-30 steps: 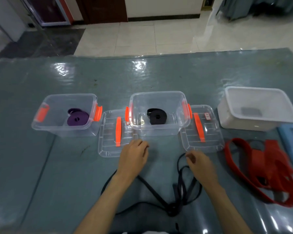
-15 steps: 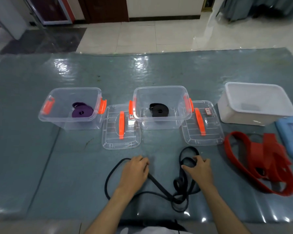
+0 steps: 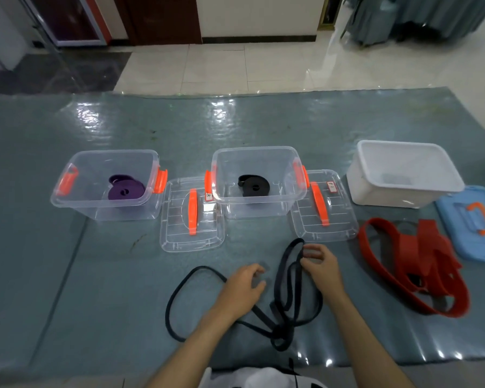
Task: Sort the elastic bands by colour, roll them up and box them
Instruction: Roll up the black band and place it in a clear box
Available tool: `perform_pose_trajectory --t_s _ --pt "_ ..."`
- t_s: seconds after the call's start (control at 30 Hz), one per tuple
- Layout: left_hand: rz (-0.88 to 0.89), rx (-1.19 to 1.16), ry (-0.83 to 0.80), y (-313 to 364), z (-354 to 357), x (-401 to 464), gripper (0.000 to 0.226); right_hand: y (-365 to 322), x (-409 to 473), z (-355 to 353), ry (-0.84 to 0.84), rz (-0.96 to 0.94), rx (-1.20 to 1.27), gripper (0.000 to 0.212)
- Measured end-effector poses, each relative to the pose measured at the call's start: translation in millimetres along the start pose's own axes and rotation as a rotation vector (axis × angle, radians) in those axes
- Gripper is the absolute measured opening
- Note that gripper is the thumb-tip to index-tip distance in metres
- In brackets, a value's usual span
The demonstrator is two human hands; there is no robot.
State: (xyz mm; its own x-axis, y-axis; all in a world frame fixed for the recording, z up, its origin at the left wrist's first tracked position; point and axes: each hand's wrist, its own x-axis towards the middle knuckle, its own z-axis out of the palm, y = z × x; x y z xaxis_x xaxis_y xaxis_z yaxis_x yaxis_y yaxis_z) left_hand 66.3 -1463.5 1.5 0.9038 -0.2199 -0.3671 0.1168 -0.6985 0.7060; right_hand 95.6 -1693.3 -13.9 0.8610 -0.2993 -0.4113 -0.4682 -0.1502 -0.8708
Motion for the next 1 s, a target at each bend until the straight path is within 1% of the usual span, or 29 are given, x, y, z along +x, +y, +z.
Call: perform_pose_trajectory --t_s 0.07,0.13,0.2,0.27,0.33,0.4,0.47,0.5,0.57,0.67,0.73,0.77,0.83,0.9,1.0 --pt "-0.111 -0.197 -0.078 9 6 6 0.045 -13 -2 4 -0.1 0.079 0.174 0.035" --pt "-0.186 -0.349 -0.127 18 10 12 0.055 -28 -7 8 -0.211 0.074 0.199 0.036" --pt "-0.192 -0.489 -0.102 26 12 17 0.047 -40 -13 12 -0.307 0.004 0.122 0.035" --pt "-0.158 -0.658 -0.026 32 14 20 0.031 -45 -19 15 -0.367 -0.067 0.071 0.031" --pt "-0.143 -0.753 0.05 36 13 18 0.024 -45 -21 17 -0.408 -0.095 0.072 0.028" --pt "-0.137 -0.737 0.124 37 8 16 0.022 -44 -22 17 -0.404 -0.061 0.084 0.023" --pt "-0.111 -0.625 0.182 35 0 14 0.026 -41 -20 20 -0.331 -0.032 0.07 0.02" --pt "-0.088 -0.581 0.19 34 -6 13 0.028 -39 -18 22 -0.295 -0.054 0.042 0.022" --pt "-0.035 -0.507 0.164 33 -18 9 0.031 -39 -16 27 -0.275 -0.163 -0.011 0.026" --pt "0.055 -0.37 0.128 34 -40 3 0.033 -55 -15 35 -0.351 -0.354 -0.022 0.024" --pt "0.121 -0.262 0.087 34 -56 1 0.035 -67 -16 41 -0.409 -0.417 -0.032 0.021" --pt "0.151 -0.228 0.064 34 -64 -1 0.036 -71 -16 42 -0.411 -0.427 -0.023 0.019" --pt "0.186 -0.213 0.051 33 -78 -3 0.04 -80 -15 44 -0.393 -0.448 -0.003 0.013" --pt "0.195 -0.274 0.072 33 -90 -4 0.036 -91 -15 46 -0.41 -0.487 -0.007 0.009" --pt "0.219 -0.388 0.096 39 -106 -4 0.028 -113 -18 50 -0.423 -0.525 0.055 0.019"
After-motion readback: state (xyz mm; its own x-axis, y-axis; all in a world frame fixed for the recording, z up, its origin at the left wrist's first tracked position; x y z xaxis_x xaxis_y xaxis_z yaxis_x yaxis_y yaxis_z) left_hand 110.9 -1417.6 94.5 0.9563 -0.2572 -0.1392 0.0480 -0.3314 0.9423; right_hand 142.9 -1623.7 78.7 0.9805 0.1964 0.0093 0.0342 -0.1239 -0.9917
